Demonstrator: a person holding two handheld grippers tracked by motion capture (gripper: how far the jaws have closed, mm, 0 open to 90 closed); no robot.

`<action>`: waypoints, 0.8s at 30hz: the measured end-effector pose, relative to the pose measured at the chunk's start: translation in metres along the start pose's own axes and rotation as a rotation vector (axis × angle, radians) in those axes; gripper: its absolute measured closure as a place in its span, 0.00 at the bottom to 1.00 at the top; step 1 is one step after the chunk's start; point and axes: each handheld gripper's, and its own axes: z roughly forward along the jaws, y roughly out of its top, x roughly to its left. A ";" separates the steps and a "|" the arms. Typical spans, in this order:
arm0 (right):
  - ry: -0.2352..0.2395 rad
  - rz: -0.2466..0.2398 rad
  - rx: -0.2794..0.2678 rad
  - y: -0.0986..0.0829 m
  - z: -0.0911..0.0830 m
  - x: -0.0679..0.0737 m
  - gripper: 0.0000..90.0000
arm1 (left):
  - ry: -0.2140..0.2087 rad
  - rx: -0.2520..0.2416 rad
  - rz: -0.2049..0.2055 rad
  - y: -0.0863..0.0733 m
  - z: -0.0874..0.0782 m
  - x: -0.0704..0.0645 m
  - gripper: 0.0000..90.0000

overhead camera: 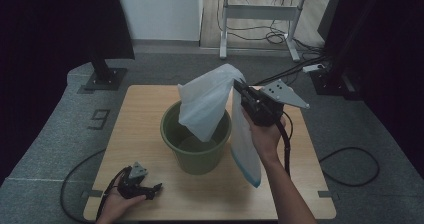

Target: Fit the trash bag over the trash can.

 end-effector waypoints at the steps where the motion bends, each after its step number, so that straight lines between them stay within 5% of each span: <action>1: 0.003 0.004 -0.002 -0.002 0.000 0.001 0.99 | 0.001 -0.001 0.000 0.000 0.000 0.000 0.16; 24: 0.056 0.032 0.143 -0.084 0.014 0.013 0.98 | 0.014 0.006 -0.014 0.001 -0.001 0.000 0.16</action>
